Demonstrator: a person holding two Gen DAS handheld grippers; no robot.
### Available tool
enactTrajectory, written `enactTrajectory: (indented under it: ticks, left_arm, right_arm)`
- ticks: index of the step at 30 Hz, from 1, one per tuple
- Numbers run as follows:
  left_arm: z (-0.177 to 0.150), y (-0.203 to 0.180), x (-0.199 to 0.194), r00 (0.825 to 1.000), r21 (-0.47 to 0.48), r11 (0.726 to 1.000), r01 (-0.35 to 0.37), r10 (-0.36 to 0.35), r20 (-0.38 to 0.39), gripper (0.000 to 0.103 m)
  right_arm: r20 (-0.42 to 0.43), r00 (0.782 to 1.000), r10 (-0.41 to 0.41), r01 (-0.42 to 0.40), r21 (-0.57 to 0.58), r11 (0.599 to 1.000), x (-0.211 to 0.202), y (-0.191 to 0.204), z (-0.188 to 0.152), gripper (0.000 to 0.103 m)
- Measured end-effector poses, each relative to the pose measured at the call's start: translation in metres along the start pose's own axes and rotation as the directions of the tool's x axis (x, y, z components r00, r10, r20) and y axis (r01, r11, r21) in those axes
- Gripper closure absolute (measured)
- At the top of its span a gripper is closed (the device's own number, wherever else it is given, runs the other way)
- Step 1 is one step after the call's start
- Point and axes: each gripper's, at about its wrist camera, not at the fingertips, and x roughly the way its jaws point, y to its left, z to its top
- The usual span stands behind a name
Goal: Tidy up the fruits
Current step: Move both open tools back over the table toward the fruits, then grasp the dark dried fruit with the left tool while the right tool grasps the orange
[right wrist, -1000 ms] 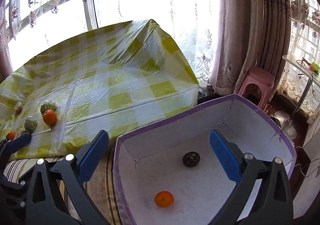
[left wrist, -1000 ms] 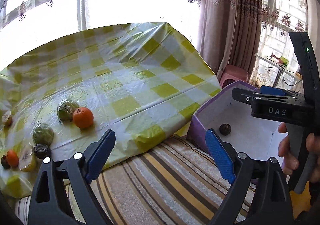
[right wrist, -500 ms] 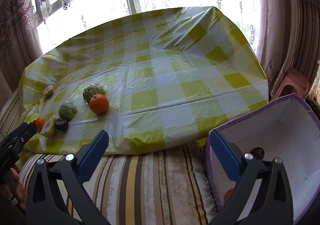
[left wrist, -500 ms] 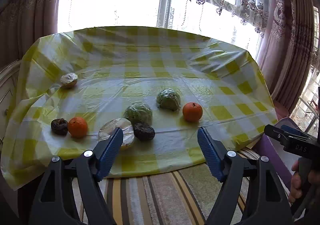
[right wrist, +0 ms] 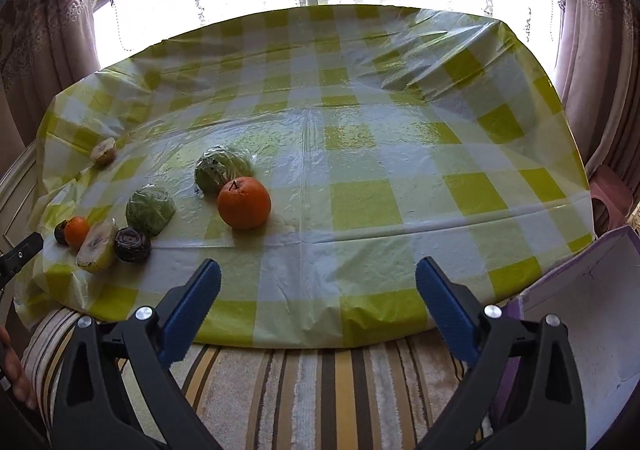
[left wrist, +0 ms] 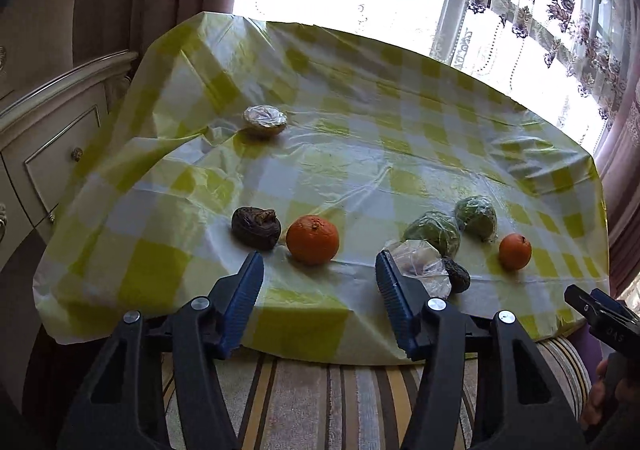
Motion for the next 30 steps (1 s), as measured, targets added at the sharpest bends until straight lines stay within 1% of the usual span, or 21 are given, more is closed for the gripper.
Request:
enactTrajectory:
  ticks: [3,6,8,13,19,21,23,25,27,30]
  left_arm:
    - [0.003,0.006,0.008,0.999,-0.012,0.999,-0.033,0.033,-0.017,0.052]
    - [0.007,0.013,0.017,0.998,-0.033,0.998,-0.047,0.046,-0.031,0.054]
    - [0.011,0.018,0.022,0.997,-0.046,0.997,-0.063,0.062,-0.041,0.057]
    - [0.019,0.026,0.038,0.992,-0.058,0.992,-0.112,0.108,-0.068,0.062]
    - [0.023,0.025,0.058,0.980,-0.017,0.986,-0.164,0.161,-0.119,0.062]
    - [0.025,0.024,0.061,0.975,-0.004,0.982,-0.187,0.186,-0.119,0.062]
    - [0.027,0.020,0.065,0.967,0.036,0.974,-0.223,0.225,-0.119,0.063]
    - [0.028,0.018,0.068,0.961,0.060,0.968,-0.244,0.249,-0.118,0.063]
    - [0.029,0.021,0.070,0.960,0.063,0.967,-0.246,0.252,-0.122,0.064]
    - [0.029,0.024,0.069,0.964,0.049,0.972,-0.231,0.236,-0.122,0.064]
  right_arm:
    - [-0.004,1.000,-0.004,0.004,-0.019,1.000,0.009,0.010,0.005,0.005]
    - [-0.008,1.000,-0.018,0.017,-0.043,0.999,0.018,0.018,0.009,0.006]
    - [-0.008,1.000,-0.030,0.030,-0.054,0.998,0.024,0.023,0.012,0.007]
    - [-0.003,0.999,-0.051,0.050,-0.074,0.996,0.036,0.033,0.021,0.008]
    - [-0.002,0.998,-0.062,0.061,-0.103,0.993,0.049,0.044,0.028,0.008]
    - [0.002,0.998,-0.069,0.069,-0.113,0.991,0.054,0.048,0.029,0.008]
    - [0.001,0.997,-0.074,0.073,-0.119,0.990,0.059,0.050,0.032,0.010]
    - [-0.003,0.997,-0.076,0.075,-0.122,0.990,0.064,0.053,0.034,0.011]
    - [-0.009,0.997,-0.076,0.075,-0.120,0.990,0.069,0.053,0.036,0.012]
    - [-0.023,0.997,-0.076,0.073,-0.121,0.990,0.075,0.053,0.037,0.016]
